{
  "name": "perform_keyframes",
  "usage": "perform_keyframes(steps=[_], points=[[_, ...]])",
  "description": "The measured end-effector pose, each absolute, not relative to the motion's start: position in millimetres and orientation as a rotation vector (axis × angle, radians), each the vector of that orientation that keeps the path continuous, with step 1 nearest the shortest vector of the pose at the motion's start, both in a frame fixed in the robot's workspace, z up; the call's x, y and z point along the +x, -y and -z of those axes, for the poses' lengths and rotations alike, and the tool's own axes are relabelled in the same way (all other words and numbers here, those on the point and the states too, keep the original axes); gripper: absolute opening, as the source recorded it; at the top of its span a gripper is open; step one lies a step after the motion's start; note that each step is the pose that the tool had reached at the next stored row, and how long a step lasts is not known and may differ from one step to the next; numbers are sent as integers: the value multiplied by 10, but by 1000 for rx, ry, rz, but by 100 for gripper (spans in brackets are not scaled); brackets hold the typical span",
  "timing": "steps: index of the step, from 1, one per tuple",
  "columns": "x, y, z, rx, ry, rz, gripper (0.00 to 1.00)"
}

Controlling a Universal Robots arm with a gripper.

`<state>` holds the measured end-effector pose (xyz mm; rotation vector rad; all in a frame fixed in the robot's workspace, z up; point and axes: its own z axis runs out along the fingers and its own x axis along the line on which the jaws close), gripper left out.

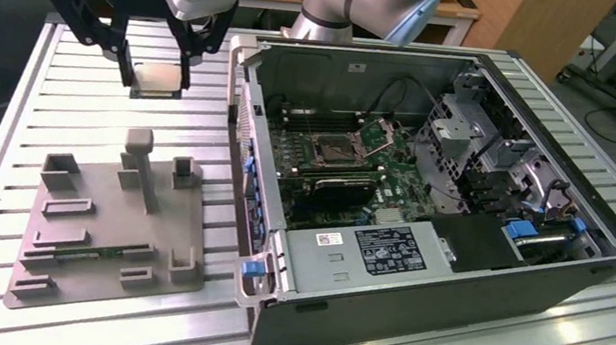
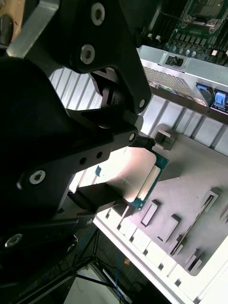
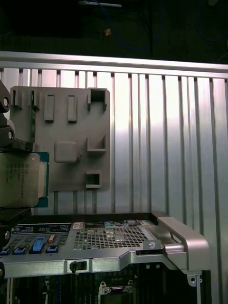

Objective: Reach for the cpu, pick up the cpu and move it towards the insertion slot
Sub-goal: 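Pick up the cpu and move it towards the insertion slot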

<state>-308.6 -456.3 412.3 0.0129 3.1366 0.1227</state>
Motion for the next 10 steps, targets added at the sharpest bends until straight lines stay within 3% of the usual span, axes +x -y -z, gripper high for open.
perform_keyframes(steps=[10], points=[[-3037, 4563, -4120, 13, -3137, -123, 54]])
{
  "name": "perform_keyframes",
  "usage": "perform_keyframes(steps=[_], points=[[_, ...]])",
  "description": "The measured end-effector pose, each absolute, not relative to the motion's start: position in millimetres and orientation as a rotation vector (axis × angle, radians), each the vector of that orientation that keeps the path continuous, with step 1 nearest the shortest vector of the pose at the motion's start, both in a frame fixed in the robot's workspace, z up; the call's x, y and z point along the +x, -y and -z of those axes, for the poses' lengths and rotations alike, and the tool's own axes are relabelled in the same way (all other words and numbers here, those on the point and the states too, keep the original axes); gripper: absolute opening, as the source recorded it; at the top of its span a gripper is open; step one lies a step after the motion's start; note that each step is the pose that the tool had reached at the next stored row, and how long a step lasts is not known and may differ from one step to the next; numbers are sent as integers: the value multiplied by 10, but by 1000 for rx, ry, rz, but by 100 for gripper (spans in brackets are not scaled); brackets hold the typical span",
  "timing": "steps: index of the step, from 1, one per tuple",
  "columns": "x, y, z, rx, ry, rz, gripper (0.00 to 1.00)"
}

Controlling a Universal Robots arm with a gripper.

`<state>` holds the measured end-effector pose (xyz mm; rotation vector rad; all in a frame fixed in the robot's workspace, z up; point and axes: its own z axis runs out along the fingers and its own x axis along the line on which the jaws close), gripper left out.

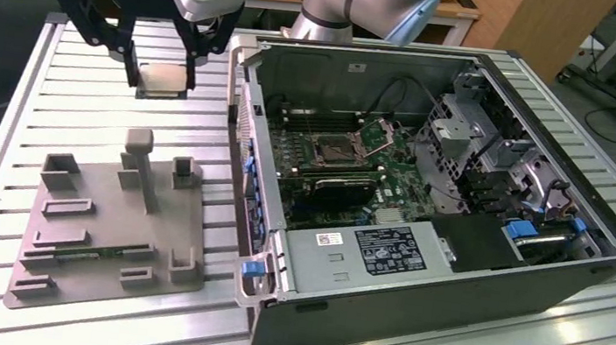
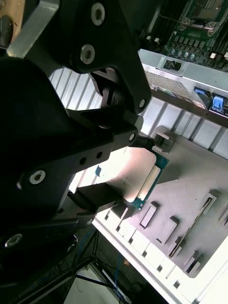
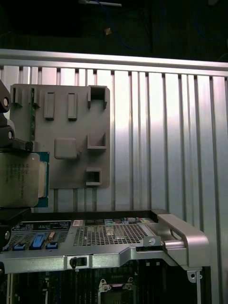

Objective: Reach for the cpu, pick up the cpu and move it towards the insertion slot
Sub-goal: 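Pick up the cpu and move it towards the insertion slot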

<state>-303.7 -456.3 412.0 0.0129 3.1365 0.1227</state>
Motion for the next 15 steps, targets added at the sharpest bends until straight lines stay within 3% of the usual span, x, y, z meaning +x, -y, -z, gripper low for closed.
perform_keyframes(steps=[15], points=[[-2963, 4563, -4117, 13, -3137, -123, 54]])
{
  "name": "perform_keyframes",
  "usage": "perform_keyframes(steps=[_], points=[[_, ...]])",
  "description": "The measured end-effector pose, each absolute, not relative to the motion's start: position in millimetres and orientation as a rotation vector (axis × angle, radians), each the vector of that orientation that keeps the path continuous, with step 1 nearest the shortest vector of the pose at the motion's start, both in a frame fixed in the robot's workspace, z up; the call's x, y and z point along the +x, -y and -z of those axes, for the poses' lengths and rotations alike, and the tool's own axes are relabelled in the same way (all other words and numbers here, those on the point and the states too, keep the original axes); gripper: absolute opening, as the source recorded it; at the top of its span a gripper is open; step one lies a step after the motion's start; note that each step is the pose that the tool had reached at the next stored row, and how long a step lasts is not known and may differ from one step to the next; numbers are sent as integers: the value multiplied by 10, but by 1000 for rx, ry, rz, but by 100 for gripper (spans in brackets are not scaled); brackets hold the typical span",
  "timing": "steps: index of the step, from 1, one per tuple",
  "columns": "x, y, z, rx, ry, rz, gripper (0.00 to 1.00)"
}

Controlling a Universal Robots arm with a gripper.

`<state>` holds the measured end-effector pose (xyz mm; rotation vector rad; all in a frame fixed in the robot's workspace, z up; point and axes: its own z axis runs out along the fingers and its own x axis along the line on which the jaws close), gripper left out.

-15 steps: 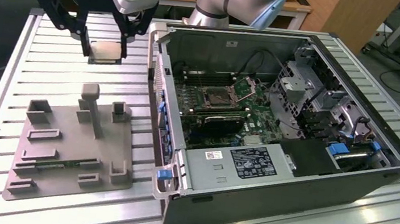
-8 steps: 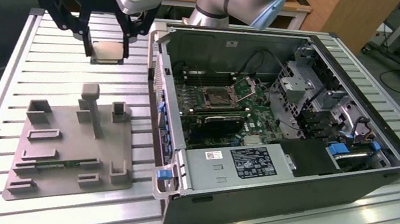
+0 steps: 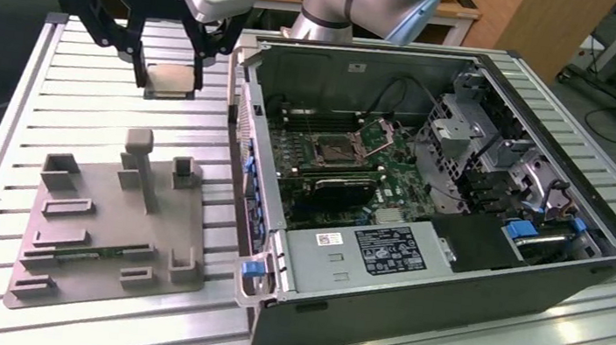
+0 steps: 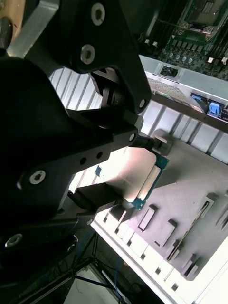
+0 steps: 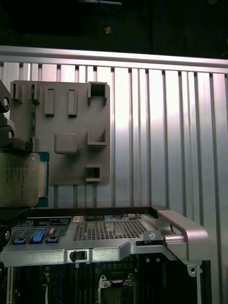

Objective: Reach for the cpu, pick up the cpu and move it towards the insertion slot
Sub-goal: 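Pick up the cpu and move it towards the insertion slot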

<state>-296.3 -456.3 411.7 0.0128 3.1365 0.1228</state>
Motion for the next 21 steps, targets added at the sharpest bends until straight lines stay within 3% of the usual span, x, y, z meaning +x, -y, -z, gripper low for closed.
perform_keyframes(steps=[21], points=[[-2853, 4563, -4113, 13, -3137, -123, 54]])
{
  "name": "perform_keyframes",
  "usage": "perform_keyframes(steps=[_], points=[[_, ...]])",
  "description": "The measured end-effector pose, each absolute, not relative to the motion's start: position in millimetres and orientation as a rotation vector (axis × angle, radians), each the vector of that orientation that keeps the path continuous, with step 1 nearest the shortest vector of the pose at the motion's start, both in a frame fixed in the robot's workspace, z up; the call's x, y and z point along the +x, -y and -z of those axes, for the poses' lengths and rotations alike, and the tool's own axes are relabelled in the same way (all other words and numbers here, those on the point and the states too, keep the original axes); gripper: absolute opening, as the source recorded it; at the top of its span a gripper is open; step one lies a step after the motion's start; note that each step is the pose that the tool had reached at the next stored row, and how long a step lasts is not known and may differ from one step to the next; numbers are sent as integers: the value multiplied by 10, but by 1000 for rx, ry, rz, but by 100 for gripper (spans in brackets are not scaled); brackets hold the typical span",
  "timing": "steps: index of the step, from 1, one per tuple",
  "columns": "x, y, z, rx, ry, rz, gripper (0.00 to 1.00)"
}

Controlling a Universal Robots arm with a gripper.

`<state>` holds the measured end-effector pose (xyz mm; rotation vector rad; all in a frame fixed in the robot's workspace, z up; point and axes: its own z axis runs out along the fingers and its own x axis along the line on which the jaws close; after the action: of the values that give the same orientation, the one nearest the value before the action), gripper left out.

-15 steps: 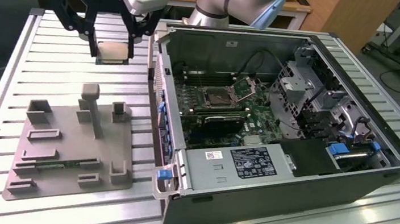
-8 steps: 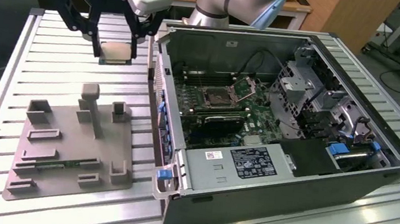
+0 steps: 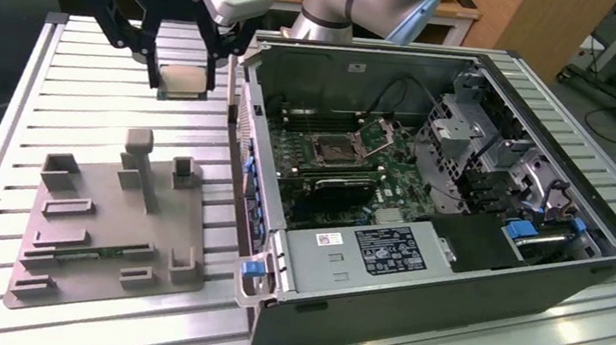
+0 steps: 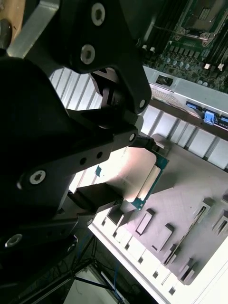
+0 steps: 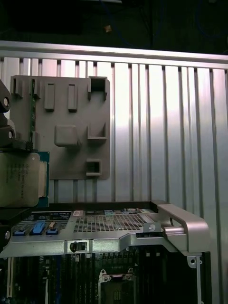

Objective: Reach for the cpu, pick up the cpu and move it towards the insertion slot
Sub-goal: 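Pick up the cpu and move it towards the insertion slot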

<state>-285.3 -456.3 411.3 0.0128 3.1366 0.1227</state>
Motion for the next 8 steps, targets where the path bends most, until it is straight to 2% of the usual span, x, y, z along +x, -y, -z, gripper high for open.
perform_keyframes(steps=[8], points=[[-2750, 4557, -4107, 13, -3136, -123, 54]])
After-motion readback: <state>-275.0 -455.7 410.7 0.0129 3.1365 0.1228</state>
